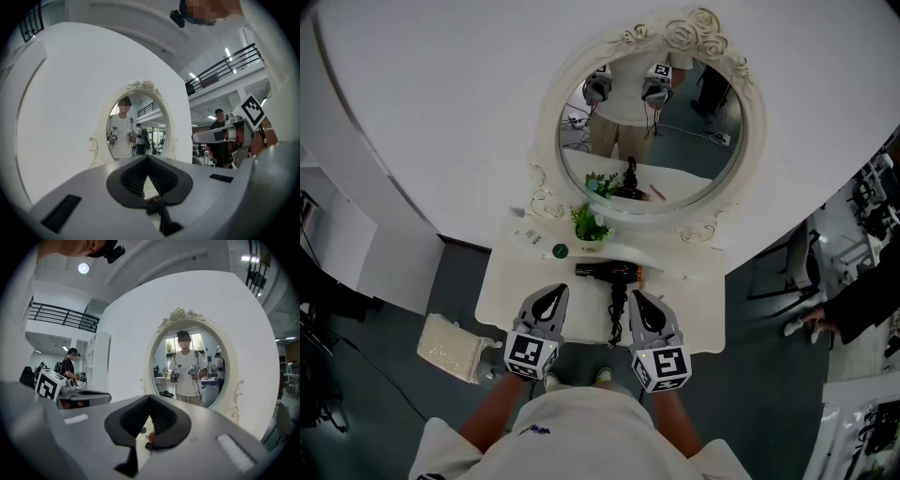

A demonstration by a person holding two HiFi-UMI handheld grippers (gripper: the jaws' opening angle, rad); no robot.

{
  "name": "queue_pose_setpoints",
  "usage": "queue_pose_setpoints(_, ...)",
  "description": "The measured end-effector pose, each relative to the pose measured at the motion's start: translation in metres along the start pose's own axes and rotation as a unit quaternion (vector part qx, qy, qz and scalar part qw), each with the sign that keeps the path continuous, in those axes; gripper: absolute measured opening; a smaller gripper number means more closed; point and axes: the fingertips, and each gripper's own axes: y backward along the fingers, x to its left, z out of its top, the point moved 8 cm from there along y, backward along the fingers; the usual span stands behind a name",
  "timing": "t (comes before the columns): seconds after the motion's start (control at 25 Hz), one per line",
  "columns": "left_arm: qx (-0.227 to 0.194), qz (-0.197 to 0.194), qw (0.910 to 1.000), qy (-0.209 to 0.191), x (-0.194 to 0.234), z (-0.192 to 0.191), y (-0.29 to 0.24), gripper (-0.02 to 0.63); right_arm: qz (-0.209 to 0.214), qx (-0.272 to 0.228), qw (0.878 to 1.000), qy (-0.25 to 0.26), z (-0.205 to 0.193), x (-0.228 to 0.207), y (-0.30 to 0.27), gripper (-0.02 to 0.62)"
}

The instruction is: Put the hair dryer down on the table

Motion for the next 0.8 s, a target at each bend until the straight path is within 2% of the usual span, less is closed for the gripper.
queue_pose_setpoints(0.8, 0.007, -0.008, 0.9999, 0.004, -0.0037, -0.0035, 0.0046, 0.009, -0.010, 0.007, 1.000, -0.012, -0.0043, 0.0002, 0.0051, 0.011)
